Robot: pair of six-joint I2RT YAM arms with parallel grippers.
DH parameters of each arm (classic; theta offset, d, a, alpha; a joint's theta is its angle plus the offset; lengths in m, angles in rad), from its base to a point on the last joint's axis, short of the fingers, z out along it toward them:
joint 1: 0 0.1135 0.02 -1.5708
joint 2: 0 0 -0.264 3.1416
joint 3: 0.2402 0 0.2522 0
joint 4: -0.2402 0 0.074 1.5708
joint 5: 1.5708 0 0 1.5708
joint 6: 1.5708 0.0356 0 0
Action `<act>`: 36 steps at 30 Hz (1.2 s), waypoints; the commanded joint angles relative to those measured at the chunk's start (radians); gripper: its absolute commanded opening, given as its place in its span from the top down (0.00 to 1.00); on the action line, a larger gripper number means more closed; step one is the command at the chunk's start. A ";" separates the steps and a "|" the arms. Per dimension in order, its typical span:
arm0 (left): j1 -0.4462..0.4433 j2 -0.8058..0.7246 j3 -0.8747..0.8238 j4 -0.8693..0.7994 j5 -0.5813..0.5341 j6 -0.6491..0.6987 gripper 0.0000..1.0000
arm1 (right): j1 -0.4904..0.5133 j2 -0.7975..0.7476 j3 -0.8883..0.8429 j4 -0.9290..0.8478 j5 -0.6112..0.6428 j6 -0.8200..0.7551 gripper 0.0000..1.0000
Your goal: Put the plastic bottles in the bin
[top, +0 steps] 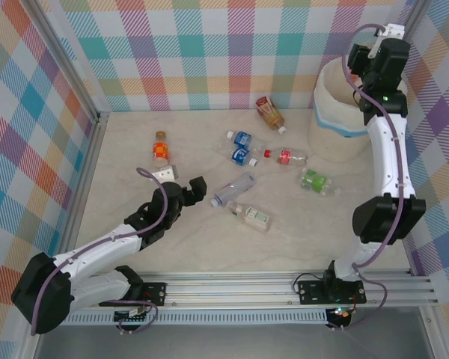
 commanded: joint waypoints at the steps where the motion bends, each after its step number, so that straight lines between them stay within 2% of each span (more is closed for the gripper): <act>1: 0.013 -0.033 -0.028 -0.018 -0.027 -0.033 0.00 | 0.001 0.102 0.152 -0.051 0.235 -0.148 0.26; 2: 0.015 -0.036 -0.032 -0.019 -0.027 -0.039 0.00 | 0.009 0.137 0.215 -0.086 0.278 -0.159 0.18; 5: 0.023 -0.048 -0.032 -0.041 -0.033 -0.055 0.00 | 0.012 0.215 0.386 -0.224 0.307 -0.129 0.03; 8: 0.038 -0.051 -0.023 -0.090 -0.045 -0.081 0.00 | 0.013 0.233 0.439 -0.276 0.300 -0.103 0.01; 12: 0.070 -0.053 -0.009 -0.139 -0.023 -0.099 0.00 | 0.027 0.185 0.385 -0.280 0.247 -0.086 0.00; 16: 0.117 -0.033 0.029 -0.219 -0.009 -0.134 0.00 | 0.045 0.109 0.298 -0.275 0.179 -0.079 0.00; 21: 0.185 0.013 0.078 -0.267 0.061 -0.132 0.00 | 0.072 -0.012 0.145 -0.250 0.055 -0.053 0.00; 28: 0.270 0.075 0.130 -0.310 0.142 -0.132 0.00 | 0.087 -0.237 -0.211 -0.111 -0.219 0.023 0.00; 34: 0.307 0.118 0.167 -0.325 0.173 -0.124 0.00 | 0.092 -0.402 -0.478 0.005 -0.436 0.092 0.00; 36: 0.315 0.135 0.179 -0.327 0.182 -0.120 0.00 | 0.105 -0.453 -0.572 0.061 -0.470 0.101 0.00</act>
